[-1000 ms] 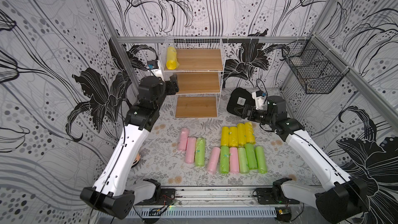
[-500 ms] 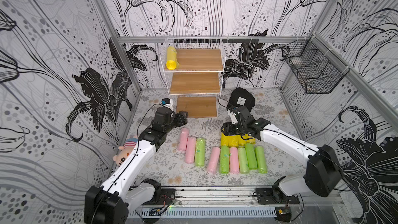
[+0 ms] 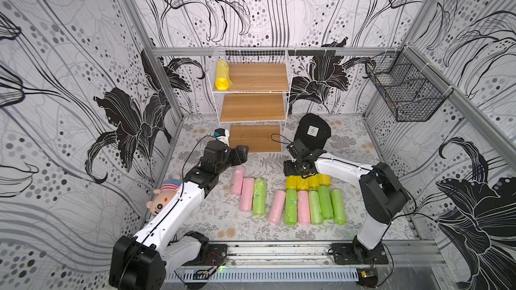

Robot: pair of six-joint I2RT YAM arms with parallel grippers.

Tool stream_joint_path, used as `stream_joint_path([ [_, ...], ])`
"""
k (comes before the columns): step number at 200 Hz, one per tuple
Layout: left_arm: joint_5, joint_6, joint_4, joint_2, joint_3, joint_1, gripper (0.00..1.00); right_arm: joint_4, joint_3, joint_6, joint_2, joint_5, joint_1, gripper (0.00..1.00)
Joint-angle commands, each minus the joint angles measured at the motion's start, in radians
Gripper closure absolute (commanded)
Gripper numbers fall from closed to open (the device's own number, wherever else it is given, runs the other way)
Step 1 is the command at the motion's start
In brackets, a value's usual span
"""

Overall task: Sort the rolls of trash bags by color and place them on the shelf
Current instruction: Place the roll of trash bags on the shelf, then pick up the roll of trash bags from the center of the board.

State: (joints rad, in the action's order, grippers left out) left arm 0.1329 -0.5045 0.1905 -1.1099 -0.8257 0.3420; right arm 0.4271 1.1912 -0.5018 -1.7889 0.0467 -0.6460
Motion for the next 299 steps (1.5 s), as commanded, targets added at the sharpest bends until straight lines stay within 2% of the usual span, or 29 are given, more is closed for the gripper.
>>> stream_joint_path([
  [1, 0.018, 0.022, -0.065, -0.004, 0.015, 0.006, 0.26, 0.023, 0.046, -0.024, -0.037, 0.016, -0.02, 0.33],
  [35, 0.028, 0.024, -0.074, -0.009, 0.022, 0.006, 0.26, 0.001, 0.073, -0.045, -0.03, -0.005, -0.043, 0.35],
  [58, 0.04, 0.024, -0.076, -0.004, 0.025, 0.005, 0.26, 0.101, 0.118, 0.006, -0.044, 0.108, -0.046, 0.35],
  [79, 0.045, 0.028, -0.079, -0.006, 0.023, 0.007, 0.26, 0.183, 0.157, 0.042, -0.076, 0.171, -0.052, 0.29],
  [101, 0.047, 0.033, -0.078, -0.012, 0.02, 0.008, 0.26, 0.175, 0.157, 0.036, -0.091, 0.166, -0.052, 0.25],
  [132, 0.056, 0.033, -0.076, -0.02, 0.02, 0.007, 0.26, 0.161, 0.19, 0.026, -0.145, 0.135, -0.052, 0.25],
  [188, 0.048, 0.043, -0.071, -0.013, 0.025, 0.008, 0.26, 0.125, 0.234, 0.023, -0.23, 0.109, -0.052, 0.36],
  [226, 0.053, 0.041, -0.071, -0.017, 0.026, 0.009, 0.26, 0.113, 0.242, 0.034, -0.244, 0.122, -0.052, 0.5],
  [259, 0.054, 0.018, -0.075, -0.002, 0.029, 0.011, 0.25, 0.042, 0.187, 0.023, -0.152, 0.131, -0.039, 0.59],
  [280, 0.065, -0.019, -0.123, 0.031, 0.054, 0.011, 0.24, -0.096, 0.09, -0.029, -0.014, 0.072, -0.014, 0.6],
  [299, 0.122, -0.094, -0.217, 0.061, 0.091, 0.01, 0.22, -0.252, 0.011, -0.101, 0.11, 0.017, -0.003, 0.6],
])
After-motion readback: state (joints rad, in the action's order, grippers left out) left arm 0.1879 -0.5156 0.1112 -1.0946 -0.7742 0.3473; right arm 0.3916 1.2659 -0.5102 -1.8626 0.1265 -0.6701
